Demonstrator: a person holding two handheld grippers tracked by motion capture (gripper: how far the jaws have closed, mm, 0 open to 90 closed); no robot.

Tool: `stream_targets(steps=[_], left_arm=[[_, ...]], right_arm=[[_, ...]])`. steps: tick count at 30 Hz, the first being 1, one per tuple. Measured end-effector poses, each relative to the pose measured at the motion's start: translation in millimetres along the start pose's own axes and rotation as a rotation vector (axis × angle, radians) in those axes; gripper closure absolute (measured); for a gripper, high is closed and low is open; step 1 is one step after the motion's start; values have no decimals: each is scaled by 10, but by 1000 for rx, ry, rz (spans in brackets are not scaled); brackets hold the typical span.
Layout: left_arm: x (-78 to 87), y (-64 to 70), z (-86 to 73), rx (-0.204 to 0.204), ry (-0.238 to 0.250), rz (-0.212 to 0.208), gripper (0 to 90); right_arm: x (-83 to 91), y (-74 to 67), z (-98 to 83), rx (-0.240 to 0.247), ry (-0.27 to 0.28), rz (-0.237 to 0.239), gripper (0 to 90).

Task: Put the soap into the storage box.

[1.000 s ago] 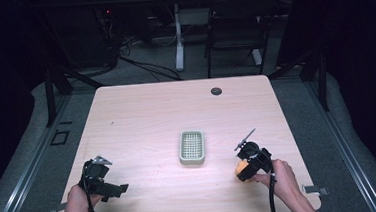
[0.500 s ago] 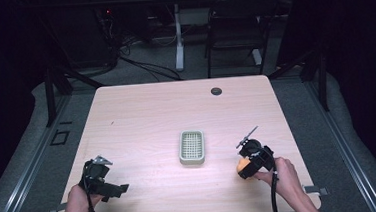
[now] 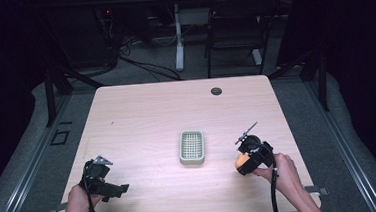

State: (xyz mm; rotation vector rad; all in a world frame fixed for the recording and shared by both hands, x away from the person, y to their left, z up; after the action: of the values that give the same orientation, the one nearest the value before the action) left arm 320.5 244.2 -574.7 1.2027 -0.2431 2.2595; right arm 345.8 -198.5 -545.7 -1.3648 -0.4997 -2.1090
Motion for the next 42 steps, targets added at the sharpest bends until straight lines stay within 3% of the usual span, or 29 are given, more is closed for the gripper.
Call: stream_targets(steps=[15, 16, 17, 19, 38, 42], left_arm=[[7, -1, -1, 2, 1, -7, 1], [7, 0, -1, 2, 2, -7, 1], [7, 0, -1, 2, 2, -8, 1], [7, 2, -1, 1, 2, -9, 1], [17, -17, -18, 17, 8, -10, 1], [12, -14, -12, 4, 4, -10, 1]], right_arm=[[5, -35, 205, 34, 6, 1, 264], [-27, -63, 220, 7, 44, 4, 264], [-10, -52, 241, 38, 17, 5, 264], [-7, -53, 273, 48, 11, 1, 264], [-74, -161, 558, 80, 33, 13, 264], [-91, -173, 589, 89, 29, 12, 264]])
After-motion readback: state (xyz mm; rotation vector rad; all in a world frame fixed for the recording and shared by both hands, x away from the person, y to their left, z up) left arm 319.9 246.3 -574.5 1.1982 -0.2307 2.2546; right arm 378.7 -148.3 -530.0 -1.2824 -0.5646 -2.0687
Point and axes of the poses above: each handheld gripper's, and its own axes: x roughly backward along the jaws, z roughly out of its top, y roughly to its right, the point moved 5 cm from there along -x, roughly forward along the jaws, and after that the axes turned 8 degrees about y, right-handed, at the moved point
